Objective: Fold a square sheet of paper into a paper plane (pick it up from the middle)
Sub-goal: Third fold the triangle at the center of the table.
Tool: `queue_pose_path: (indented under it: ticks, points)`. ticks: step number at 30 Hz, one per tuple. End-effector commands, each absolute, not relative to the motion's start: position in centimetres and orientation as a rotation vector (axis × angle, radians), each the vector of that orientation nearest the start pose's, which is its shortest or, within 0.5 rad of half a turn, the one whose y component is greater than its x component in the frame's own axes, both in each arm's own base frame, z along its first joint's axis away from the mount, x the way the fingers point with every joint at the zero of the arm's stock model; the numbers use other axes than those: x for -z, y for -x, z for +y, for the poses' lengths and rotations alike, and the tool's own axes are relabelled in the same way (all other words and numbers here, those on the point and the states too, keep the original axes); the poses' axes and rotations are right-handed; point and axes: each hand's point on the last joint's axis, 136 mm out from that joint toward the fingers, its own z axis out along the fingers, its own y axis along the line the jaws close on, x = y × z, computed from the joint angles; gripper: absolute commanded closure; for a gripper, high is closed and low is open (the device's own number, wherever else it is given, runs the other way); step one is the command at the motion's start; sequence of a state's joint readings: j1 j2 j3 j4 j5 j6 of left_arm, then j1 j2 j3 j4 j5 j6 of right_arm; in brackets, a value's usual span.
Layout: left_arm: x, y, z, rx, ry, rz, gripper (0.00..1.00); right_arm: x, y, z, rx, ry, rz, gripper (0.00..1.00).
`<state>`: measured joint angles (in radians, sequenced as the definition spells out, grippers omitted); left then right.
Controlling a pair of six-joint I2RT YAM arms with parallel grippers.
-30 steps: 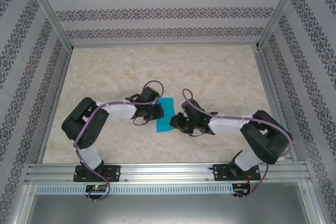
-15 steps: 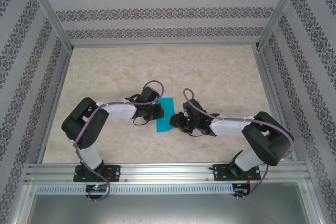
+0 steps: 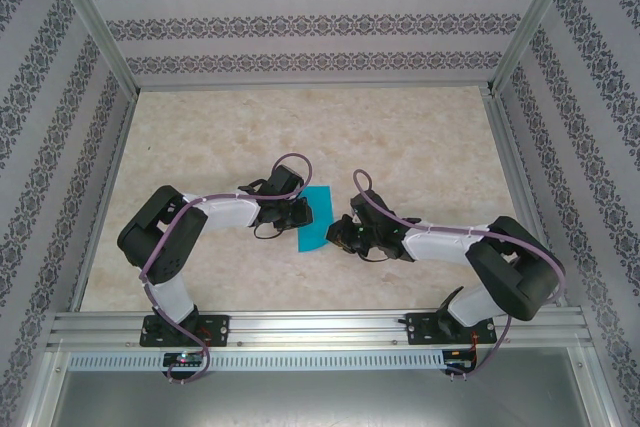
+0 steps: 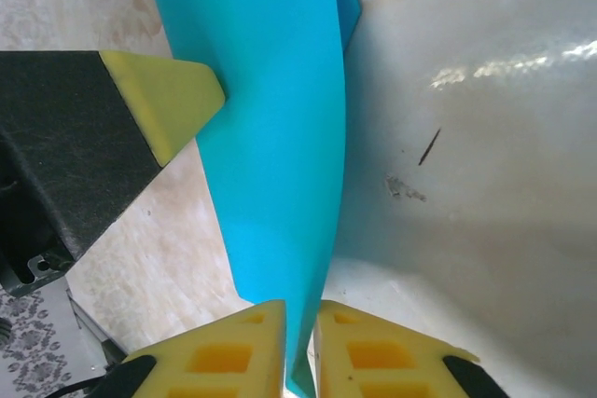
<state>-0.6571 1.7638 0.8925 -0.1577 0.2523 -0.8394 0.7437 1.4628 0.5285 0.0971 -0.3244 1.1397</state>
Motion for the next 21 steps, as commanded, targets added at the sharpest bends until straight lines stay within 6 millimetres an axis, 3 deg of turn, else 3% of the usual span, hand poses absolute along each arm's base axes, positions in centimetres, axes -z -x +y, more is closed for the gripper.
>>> queue_pose_path:
  ticks: [1, 4, 9, 12, 16, 21]
  points:
    - [0.3, -27.1, -26.1, 0.672, 0.176, 2.897, 0.86, -3.8, -21.7, 26.3, -1.069, -0.428, 2.721, 0.88]
    - [-0.2, -27.2, -26.4, 0.686, 0.164, 2.885, 0.86, -3.7, -21.7, 25.6, -1.022, -0.445, 2.729, 0.98]
    - [-3.4, -28.2, -28.1, 0.83, 0.085, 2.787, 0.83, -3.5, -21.1, 25.1, -0.954, -0.425, 2.785, 1.0]
    - [-4.9, -28.9, -28.2, 0.813, 0.06, 2.748, 0.8, -3.4, -20.5, 24.6, -0.904, -0.412, 2.832, 1.0]
    - [-3.8, -29.4, -27.3, 0.691, 0.052, 2.785, 0.8, -3.4, -20.2, 24.3, -0.885, -0.408, 2.851, 0.98]
    - [-2.4, -29.6, -27.7, 0.687, 0.044, 2.812, 0.82, -3.6, -20.4, 25.0, -0.905, -0.404, 2.848, 0.98]
